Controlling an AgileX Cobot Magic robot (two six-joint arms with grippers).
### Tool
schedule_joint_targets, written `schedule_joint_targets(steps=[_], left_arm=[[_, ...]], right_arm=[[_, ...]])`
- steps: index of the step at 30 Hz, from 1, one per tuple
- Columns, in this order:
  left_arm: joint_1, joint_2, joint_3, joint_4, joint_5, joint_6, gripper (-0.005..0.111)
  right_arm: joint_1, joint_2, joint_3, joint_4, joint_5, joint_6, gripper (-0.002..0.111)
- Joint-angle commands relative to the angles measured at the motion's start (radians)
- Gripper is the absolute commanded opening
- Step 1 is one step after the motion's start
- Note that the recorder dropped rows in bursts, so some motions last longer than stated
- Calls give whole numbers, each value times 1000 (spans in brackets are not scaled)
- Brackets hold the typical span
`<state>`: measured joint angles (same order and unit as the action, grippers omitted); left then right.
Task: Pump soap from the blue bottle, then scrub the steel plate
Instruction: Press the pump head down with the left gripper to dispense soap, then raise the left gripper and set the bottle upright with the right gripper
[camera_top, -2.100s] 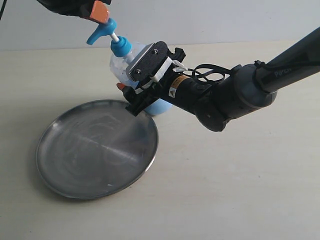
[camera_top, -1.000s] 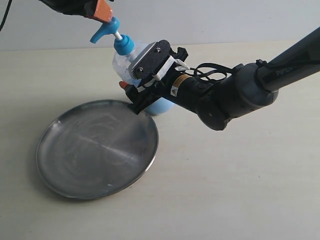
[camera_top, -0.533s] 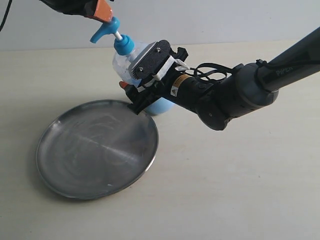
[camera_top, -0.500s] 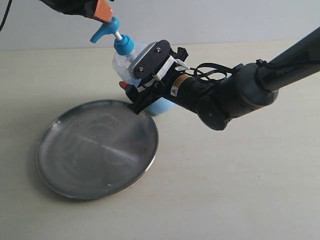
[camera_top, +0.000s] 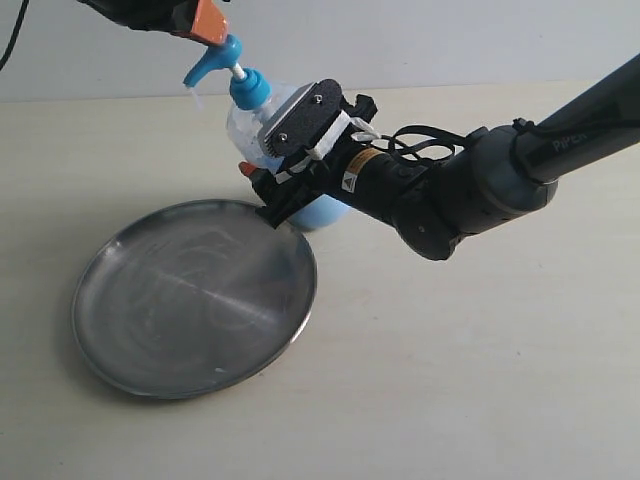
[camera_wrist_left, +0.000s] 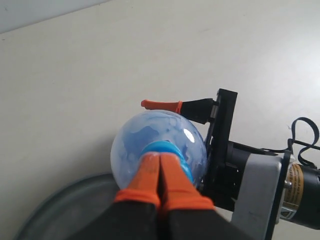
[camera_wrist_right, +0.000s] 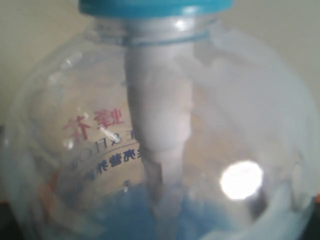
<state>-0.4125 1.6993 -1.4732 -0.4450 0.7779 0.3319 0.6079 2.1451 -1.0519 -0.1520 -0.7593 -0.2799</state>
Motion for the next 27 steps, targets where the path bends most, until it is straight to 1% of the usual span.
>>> schedule_joint_targets(steps=[1,12,27], left_arm=[[-7,60,22,13,82,-8,0],[-7,111,31,13,109,-8,0],[-7,163,31,8,107,-8,0]], right_arm=[[9,-18,-10,-65,-35,4,0],[9,-18,-10,-67,-35,4,0],[9,-18,-10,-67,-33,4,0]])
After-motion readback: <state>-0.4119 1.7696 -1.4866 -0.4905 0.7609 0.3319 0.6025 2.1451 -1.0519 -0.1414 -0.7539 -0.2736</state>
